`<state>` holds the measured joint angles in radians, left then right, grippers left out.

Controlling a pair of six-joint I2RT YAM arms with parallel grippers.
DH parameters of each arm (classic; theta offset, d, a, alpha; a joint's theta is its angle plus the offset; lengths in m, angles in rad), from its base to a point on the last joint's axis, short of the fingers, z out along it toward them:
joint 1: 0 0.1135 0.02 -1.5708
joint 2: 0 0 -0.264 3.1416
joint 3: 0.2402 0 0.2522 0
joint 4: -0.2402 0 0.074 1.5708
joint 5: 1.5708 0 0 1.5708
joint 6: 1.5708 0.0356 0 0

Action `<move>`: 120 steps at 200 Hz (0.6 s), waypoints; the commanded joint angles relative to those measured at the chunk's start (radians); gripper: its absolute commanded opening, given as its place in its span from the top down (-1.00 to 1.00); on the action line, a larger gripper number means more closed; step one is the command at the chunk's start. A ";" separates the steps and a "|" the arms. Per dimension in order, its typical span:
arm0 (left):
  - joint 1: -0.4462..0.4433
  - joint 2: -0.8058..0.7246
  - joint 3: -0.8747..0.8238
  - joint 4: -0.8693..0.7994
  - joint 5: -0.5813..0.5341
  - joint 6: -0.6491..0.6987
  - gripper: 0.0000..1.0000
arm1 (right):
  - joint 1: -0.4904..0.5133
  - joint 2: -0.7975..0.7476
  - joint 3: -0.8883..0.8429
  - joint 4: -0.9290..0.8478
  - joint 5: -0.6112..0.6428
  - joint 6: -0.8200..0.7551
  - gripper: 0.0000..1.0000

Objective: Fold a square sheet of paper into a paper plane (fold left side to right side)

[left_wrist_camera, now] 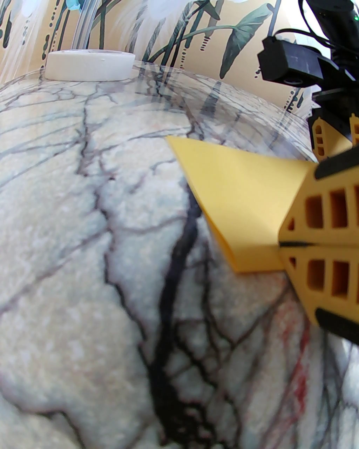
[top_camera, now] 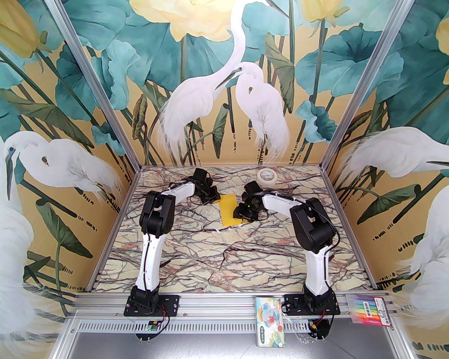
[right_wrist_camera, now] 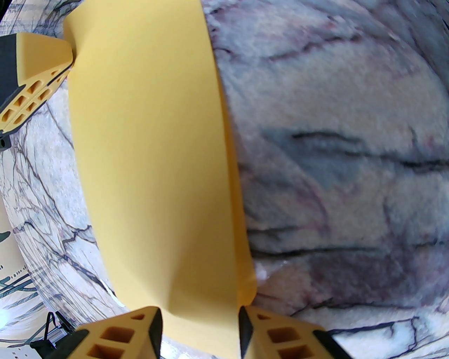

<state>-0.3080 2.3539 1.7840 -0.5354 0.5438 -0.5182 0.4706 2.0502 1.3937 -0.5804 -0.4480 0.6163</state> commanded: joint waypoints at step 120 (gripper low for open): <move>-0.023 0.040 -0.036 -0.056 -0.044 0.023 0.94 | 0.024 -0.048 0.081 -0.089 0.078 -0.030 0.10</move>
<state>-0.3099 2.3539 1.7828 -0.5327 0.5438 -0.5182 0.4854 2.0361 1.4548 -0.6514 -0.3805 0.6041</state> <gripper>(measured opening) 0.047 0.444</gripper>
